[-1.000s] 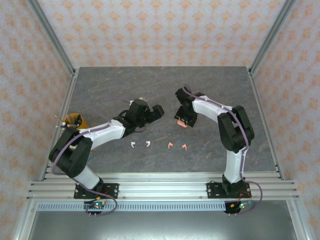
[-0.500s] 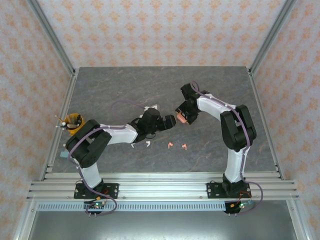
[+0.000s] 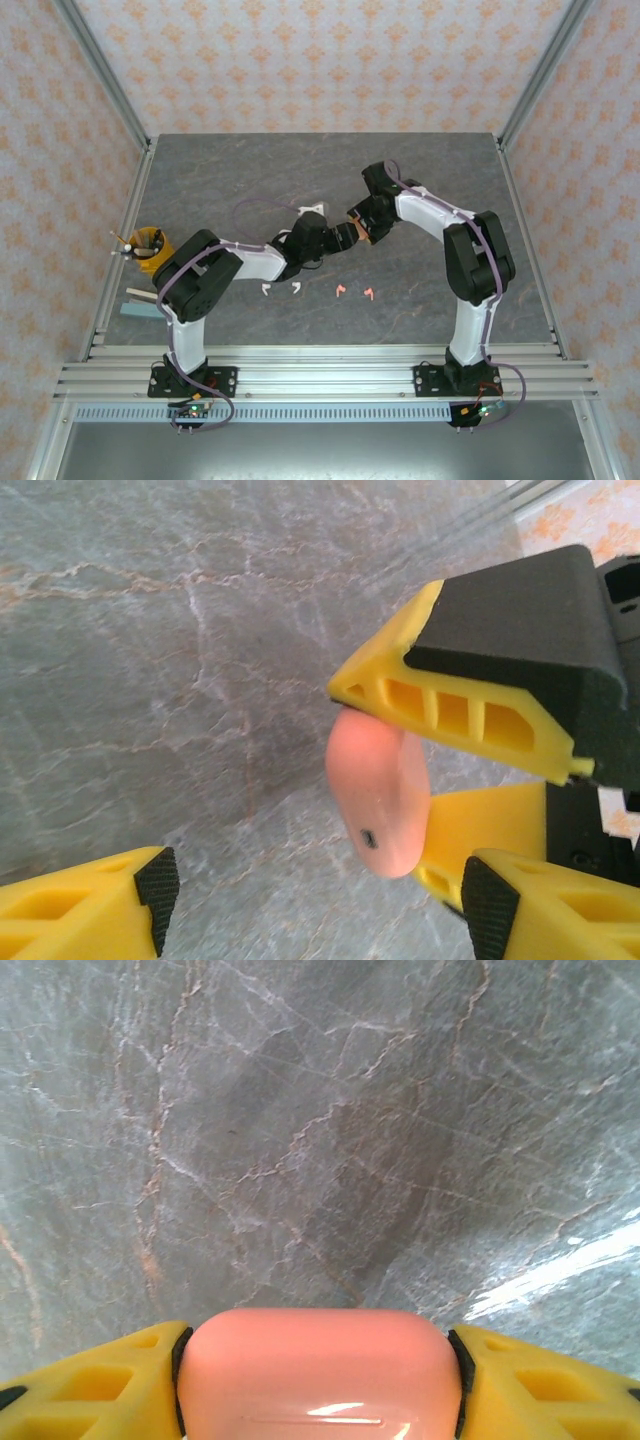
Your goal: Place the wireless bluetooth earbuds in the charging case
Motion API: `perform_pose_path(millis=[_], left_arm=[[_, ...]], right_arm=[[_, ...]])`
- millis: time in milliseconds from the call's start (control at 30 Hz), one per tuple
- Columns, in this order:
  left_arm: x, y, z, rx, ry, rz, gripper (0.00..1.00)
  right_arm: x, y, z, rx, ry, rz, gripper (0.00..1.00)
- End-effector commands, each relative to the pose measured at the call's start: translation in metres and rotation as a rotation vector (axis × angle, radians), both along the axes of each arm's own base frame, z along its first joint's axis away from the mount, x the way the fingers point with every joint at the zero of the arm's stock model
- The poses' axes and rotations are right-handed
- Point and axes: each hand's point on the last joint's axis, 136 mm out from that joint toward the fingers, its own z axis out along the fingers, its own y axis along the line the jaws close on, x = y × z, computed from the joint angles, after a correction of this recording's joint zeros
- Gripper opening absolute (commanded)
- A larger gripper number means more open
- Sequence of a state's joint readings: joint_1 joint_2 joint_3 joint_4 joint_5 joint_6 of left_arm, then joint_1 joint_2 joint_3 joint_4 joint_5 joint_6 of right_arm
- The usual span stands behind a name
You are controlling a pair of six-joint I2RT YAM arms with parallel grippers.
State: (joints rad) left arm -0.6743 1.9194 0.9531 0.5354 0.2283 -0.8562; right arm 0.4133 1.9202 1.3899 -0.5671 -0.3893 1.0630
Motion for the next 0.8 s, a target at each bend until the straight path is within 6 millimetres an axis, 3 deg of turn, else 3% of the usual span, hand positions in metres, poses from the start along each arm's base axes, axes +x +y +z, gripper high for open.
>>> perform_pose_path(millis=[0, 467, 767], left_arm=[[0.010, -0.012, 0.012, -0.053, -0.044, -0.001, 0.74], [0.024, -0.021, 0.024, -0.094, -0.077, 0.015, 0.62], [0.029, -0.027, 0.026, -0.104, -0.084, 0.011, 0.47]], right_arm=[[0.009, 0.005, 0.028, 0.063, -0.058, -0.030, 0.60], [0.003, 0.007, 0.035, 0.096, -0.063, -0.033, 0.60], [0.000, 0.006, 0.033, 0.102, -0.059, -0.032, 0.60]])
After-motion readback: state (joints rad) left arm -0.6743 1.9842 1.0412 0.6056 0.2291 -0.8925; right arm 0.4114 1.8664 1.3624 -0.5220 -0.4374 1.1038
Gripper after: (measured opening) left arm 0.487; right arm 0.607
